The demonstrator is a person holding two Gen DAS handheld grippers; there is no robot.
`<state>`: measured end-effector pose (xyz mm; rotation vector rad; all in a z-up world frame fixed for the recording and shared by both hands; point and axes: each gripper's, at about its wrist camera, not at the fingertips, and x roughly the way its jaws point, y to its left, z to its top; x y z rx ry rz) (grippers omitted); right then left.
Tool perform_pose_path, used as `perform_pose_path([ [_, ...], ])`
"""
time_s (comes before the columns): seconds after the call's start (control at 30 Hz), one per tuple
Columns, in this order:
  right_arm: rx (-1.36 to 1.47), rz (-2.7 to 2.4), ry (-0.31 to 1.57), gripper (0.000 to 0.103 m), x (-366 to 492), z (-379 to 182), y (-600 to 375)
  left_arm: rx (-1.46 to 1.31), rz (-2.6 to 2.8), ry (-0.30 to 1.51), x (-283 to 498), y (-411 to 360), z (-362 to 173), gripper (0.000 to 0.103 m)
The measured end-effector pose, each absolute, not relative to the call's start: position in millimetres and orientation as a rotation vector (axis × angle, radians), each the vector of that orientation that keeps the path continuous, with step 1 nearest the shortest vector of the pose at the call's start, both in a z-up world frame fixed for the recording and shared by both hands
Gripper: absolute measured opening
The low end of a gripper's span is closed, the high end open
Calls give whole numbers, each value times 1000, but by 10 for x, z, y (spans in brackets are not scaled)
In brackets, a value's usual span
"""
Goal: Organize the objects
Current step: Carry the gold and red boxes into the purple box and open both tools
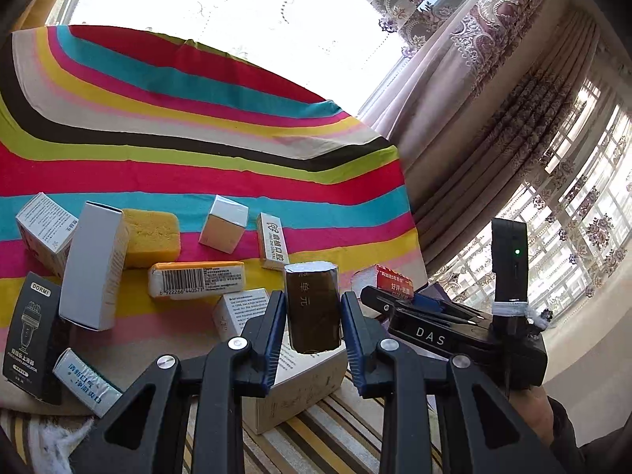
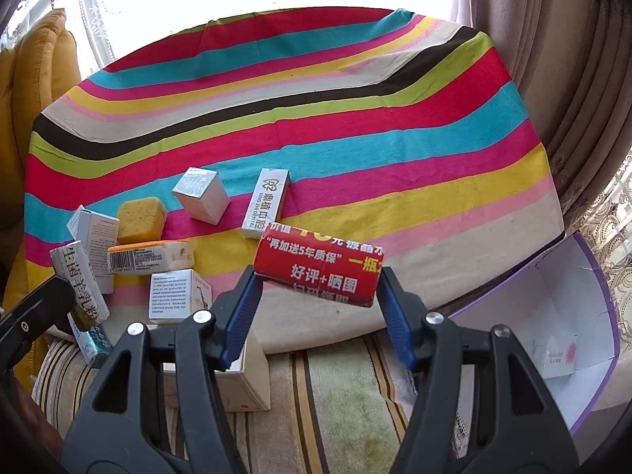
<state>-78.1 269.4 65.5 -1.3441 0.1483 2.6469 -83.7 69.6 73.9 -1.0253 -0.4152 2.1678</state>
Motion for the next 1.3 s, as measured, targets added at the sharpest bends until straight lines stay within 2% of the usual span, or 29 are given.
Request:
perform_pose_path([
  [0.67,-1304,2441,305,63,34,483,4037,-1094,1923,-208,-513,2137,641,30],
  [1.03,-1223,2376,287,63,277,533,4557,-1106,1809,-143,-419,2716,550,30],
  [1.13,-1194,2369,289,64,321,559,4645,-1118,1773,-135,-389,2819,529,35],
  [1.23,-1174,2363,289,66,346,585,4714,-1120,1778,-127,-361,2820,521,49],
  [1.3,-1152,2369,278,75,373,602,4723,-1120,1787,-127,-350,2789,520,51],
])
